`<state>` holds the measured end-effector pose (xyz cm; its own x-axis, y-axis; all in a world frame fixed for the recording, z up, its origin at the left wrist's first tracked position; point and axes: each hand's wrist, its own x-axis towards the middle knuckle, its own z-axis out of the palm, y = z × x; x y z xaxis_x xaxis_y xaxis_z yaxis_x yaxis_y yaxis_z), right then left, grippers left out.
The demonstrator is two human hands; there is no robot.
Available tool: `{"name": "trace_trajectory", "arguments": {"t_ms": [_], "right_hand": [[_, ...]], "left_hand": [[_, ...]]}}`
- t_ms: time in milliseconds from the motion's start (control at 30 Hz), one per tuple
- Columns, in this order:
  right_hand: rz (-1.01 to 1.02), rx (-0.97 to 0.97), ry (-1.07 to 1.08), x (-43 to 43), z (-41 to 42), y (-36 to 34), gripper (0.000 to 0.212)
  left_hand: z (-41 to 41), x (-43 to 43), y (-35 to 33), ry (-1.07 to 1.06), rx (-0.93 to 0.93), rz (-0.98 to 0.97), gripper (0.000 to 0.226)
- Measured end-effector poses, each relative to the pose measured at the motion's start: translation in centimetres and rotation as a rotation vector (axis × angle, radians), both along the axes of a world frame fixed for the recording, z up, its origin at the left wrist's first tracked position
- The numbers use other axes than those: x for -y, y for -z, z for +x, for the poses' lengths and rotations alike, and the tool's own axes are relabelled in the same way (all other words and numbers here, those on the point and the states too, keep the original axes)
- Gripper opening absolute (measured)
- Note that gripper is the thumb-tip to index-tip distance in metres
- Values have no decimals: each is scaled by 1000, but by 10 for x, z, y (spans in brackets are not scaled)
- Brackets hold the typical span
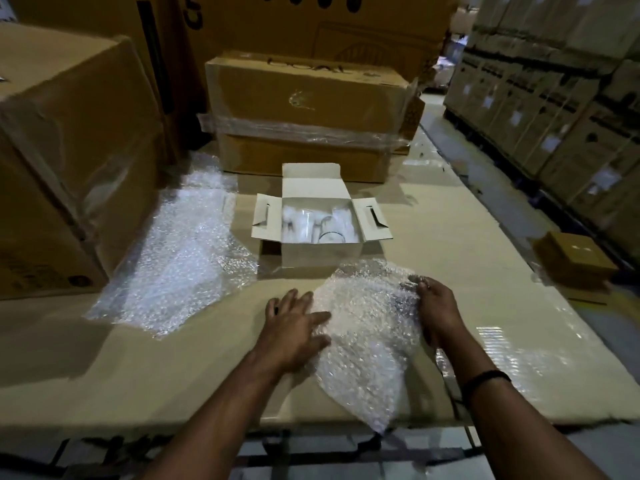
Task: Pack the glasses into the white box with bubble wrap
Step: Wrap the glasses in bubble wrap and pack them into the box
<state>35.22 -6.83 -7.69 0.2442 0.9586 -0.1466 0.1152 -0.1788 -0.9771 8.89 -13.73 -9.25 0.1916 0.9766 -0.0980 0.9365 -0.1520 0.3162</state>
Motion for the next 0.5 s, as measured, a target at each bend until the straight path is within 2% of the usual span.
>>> {"name": "trace_trajectory", "arguments": {"t_ms": [133, 233, 300, 400, 500], "right_hand": [[-71, -83, 5, 0, 16, -1, 28], [-159, -199, -98, 3, 23, -8, 41], [-203, -262, -180, 1, 28, -14, 40], [-255, -277, -347, -9, 37, -19, 34], [-309, -78, -536, -18, 38, -23, 35]], "left_hand": [[-1, -16, -9, -166, -105, 196, 50], [5, -17, -11, -247, -12, 321, 36], [15, -11, -14, -241, 63, 291, 32], [25, -4, -13, -122, -17, 113, 52], [22, -11, -10, -3, -132, 9, 56]]}}
